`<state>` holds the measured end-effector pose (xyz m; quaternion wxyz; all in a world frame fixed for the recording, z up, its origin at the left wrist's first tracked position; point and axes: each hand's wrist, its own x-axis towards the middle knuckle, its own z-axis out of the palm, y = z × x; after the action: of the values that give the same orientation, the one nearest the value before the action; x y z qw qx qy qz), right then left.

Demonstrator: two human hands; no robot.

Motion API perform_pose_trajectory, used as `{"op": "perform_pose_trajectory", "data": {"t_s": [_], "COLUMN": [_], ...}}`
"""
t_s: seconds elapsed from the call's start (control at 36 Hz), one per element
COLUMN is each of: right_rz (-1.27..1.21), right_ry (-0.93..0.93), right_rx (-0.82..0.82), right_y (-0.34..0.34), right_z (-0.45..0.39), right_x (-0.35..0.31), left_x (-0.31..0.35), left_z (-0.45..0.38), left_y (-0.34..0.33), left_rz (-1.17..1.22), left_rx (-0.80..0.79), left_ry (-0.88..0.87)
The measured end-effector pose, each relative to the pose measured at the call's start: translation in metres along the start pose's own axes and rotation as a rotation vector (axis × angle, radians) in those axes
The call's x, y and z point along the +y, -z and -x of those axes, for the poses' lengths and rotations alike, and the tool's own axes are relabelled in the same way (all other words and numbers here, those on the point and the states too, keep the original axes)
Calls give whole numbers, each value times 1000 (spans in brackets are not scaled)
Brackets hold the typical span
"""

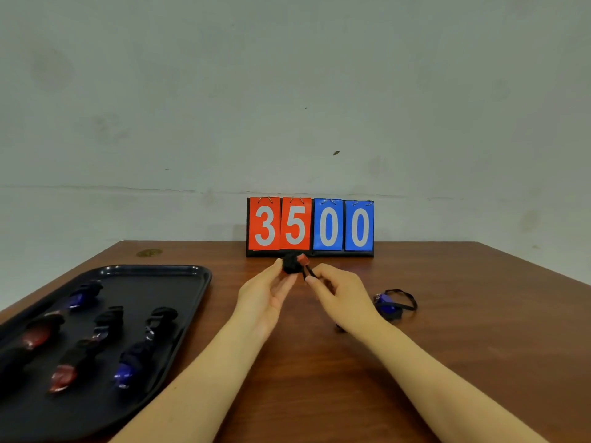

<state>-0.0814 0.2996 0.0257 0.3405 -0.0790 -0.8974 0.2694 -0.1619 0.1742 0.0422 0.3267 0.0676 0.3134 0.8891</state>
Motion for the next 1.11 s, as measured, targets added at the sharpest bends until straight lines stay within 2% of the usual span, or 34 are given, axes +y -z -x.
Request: {"op": "perform_pose_trajectory", "data": {"t_s": [0.19,0.28,0.39,0.56,0.78,1.11], "right_rz": [249,324,359,383,382,412], "right_ry": [106,147,165,170,203,266], "right_rx": [-73,-91,-104,-51,29,65], "right_y": [1,2,3,2,1,2], "right_z": [3,4,4,6,6,7], "right_x": [3,1,-4,-7,-8,-9], "left_x": [-4,-6,-6,-6,-5,0], "left_z": [-6,-8,-10,-13,-14,-7], "left_y": [4,4,5,7,6,6], "left_rz": [-413,-490,-584,-834,-828,-731], "left_rx": [103,132,167,129,108,21], "left_ry": [-188,-222,-270,-417,-402,-318]}}
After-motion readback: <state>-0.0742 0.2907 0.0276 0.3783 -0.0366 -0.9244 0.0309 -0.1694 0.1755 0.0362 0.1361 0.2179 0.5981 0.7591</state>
